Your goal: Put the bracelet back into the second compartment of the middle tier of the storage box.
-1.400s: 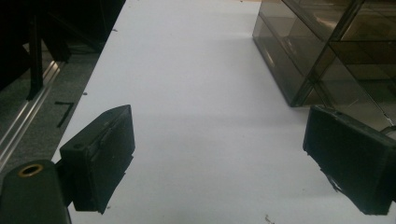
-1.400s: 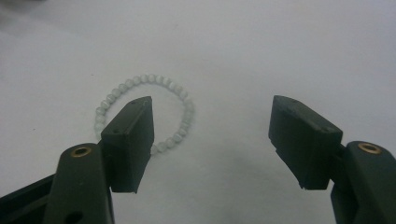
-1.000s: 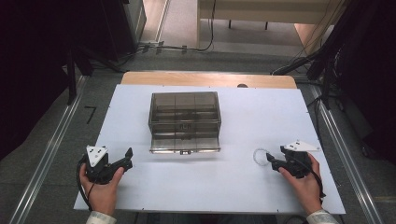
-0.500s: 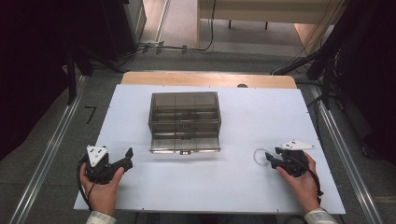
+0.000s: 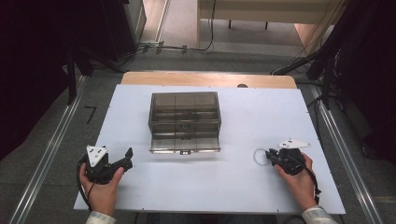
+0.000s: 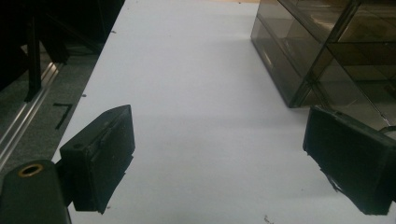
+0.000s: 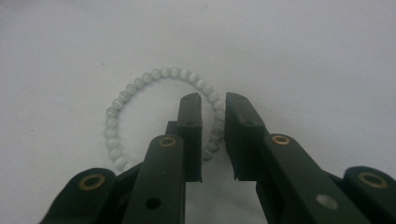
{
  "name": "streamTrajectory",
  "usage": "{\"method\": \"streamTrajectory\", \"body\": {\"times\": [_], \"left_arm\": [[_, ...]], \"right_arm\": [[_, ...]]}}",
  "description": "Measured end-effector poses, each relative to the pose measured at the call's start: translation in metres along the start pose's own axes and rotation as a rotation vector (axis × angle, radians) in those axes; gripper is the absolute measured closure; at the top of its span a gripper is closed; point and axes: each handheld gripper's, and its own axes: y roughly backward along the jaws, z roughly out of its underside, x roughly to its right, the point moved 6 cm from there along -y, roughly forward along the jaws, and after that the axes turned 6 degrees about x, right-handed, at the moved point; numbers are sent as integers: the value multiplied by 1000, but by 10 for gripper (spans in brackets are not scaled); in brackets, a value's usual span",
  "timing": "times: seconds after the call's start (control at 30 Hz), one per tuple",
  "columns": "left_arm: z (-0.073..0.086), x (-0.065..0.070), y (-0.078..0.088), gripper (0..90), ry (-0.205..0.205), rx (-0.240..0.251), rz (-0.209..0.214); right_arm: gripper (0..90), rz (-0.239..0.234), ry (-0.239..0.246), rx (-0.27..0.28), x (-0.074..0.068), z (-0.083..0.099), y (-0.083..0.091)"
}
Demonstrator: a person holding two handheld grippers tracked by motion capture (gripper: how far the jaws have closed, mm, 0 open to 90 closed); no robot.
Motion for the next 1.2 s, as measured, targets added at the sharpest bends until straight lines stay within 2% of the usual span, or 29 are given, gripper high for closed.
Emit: {"method": "streamTrajectory", "body": {"times": [0.4, 0.9, 1.07, 1.2], "left_arm": [[0, 0, 0, 97, -1, -3, -1], [1, 1, 0, 97, -1, -7, 4], [1, 1, -1, 97, 0, -7, 4], [0, 1, 0, 98, 0, -7, 4]], "right_arm": [[833, -23, -36, -1, 1, 0, -1], [837, -47, -54, 3, 3, -1, 1], [837, -58, -65, 42, 2, -7, 8], [837, -86, -70, 87, -1, -16, 19]]}}
